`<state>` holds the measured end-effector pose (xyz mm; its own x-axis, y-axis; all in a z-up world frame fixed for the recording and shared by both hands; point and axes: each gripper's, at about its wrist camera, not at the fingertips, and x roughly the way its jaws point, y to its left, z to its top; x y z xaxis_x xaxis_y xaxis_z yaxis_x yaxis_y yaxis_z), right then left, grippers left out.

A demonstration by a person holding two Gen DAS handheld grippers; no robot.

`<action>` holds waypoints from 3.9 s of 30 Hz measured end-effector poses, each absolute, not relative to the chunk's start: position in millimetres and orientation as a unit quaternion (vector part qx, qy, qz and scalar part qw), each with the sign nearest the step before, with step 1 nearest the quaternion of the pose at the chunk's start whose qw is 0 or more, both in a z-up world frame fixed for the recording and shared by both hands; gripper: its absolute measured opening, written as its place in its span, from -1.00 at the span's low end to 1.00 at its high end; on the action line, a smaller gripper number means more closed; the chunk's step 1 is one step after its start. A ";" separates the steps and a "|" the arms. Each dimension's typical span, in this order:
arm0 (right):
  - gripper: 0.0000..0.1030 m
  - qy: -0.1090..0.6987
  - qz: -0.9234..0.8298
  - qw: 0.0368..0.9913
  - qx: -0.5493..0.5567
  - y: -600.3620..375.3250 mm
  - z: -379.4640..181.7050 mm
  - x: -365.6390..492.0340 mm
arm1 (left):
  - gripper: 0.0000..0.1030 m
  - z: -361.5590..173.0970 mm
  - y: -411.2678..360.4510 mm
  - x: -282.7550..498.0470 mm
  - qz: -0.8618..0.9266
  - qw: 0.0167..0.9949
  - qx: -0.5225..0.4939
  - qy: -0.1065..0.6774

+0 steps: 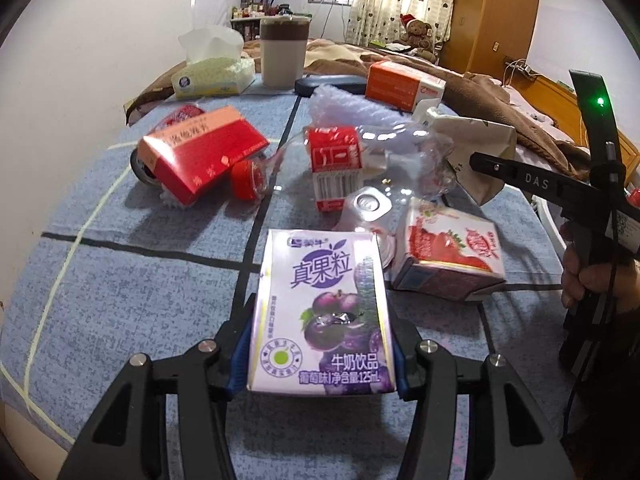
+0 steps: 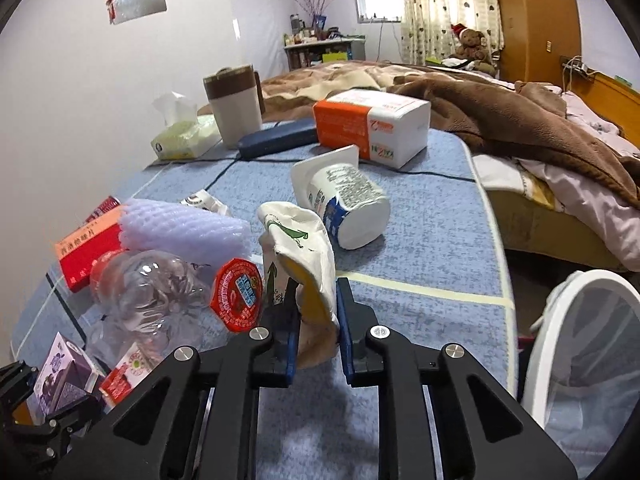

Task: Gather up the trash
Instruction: 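Carry the purple carton and paper cup over the white wastebasket with both grippers, then open both grippers to drop the carton and paper cup into the wastebasket, then move both open grippers back over the table toward the remaining trash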

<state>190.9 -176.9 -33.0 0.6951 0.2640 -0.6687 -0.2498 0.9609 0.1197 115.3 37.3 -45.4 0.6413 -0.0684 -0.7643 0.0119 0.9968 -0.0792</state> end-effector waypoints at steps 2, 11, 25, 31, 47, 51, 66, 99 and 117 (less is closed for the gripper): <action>-0.67 0.356 0.134 0.925 0.016 -181.8 -27.6 185.3 | 0.09 -39.8 36.6 111.8 -0.023 0.909 -0.030 0.416; -0.67 0.315 0.113 0.941 0.050 -215.3 0.4 151.0 | 0.09 -6.7 15.8 109.8 -0.045 0.925 -0.017 0.377; -0.67 0.274 0.027 0.959 0.067 -287.4 27.1 103.5 | 0.09 32.4 -66.3 127.8 -0.129 0.935 0.022 0.330; -0.67 0.275 -0.022 0.958 0.081 -316.4 25.3 88.3 | 0.09 34.0 -115.5 139.1 -0.181 0.928 0.033 0.325; -0.67 0.323 -0.120 0.934 0.094 -377.2 -13.2 82.1 | 0.09 13.4 -225.6 166.7 -0.272 0.894 0.060 0.350; -0.67 0.338 -0.135 0.926 0.098 -389.2 -23.7 85.8 | 0.10 7.4 -235.3 173.2 -0.277 0.890 0.061 0.356; -0.43 0.375 -0.153 0.908 0.103 -402.5 -38.3 96.7 | 0.50 -2.1 -243.7 188.4 -0.283 0.883 0.043 0.371; 0.15 0.321 -0.038 0.942 0.085 -285.5 -4.4 81.8 | 0.53 30.9 -64.3 137.1 -0.146 0.938 -0.009 0.313; 0.32 0.353 0.109 0.927 0.064 -175.7 -16.8 99.0 | 0.57 15.1 79.5 126.8 -0.019 0.948 -0.039 0.315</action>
<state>99.0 -175.7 -16.8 0.7268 0.2477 -0.6406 -0.1575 0.9680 0.1956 126.8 79.5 15.1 0.8006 -0.0601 -0.5962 0.0109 0.9963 -0.0857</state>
